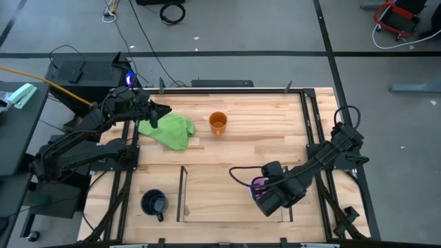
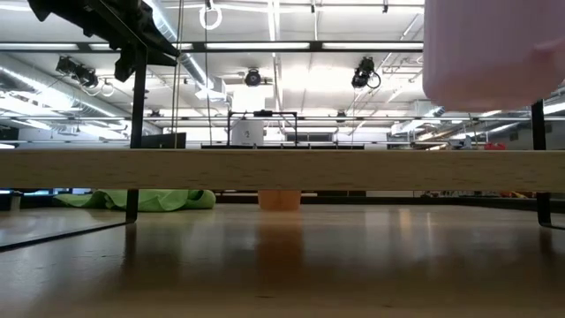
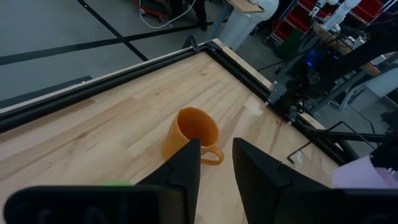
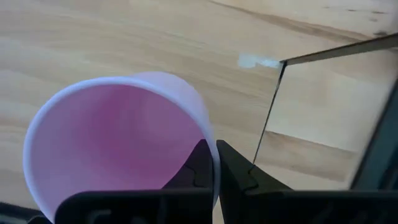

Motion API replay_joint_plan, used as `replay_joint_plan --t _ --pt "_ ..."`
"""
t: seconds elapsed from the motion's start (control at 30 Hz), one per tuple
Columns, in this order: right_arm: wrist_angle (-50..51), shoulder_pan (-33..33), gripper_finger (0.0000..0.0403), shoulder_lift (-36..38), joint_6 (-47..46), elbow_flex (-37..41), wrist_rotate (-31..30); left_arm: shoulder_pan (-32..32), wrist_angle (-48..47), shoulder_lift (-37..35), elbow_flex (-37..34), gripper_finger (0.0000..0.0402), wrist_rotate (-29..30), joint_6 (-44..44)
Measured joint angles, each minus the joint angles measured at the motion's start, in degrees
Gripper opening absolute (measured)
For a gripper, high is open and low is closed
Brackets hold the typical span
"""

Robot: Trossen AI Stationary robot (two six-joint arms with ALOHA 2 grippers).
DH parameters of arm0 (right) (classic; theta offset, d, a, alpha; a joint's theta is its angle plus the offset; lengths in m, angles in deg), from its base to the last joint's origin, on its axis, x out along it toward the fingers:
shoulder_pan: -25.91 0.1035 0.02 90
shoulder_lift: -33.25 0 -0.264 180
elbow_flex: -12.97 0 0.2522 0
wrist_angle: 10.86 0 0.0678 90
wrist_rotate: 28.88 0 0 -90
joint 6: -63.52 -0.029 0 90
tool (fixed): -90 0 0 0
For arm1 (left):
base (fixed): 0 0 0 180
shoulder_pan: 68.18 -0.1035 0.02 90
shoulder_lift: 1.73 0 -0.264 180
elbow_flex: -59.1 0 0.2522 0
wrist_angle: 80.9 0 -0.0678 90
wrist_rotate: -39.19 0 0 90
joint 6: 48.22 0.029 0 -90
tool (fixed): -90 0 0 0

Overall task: Stack small to large cups/mugs on shelf
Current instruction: Put the pink cup on the shelf

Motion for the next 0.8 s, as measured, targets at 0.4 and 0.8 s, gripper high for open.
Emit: replay_joint_plan --t 0.4,0.8 --pt "-0.91 -0.81 0.0005 -1.68 -0.02 0.00 2.00 0.02 -0.81 0.01 -0.01 0.0096 0.00 1.52" --pt "-3.14 -1.05 0.0005 -5.26 0.70 0.00 3.25 0.00 -0.76 0.01 -0.02 0.0091 0.00 2.28"
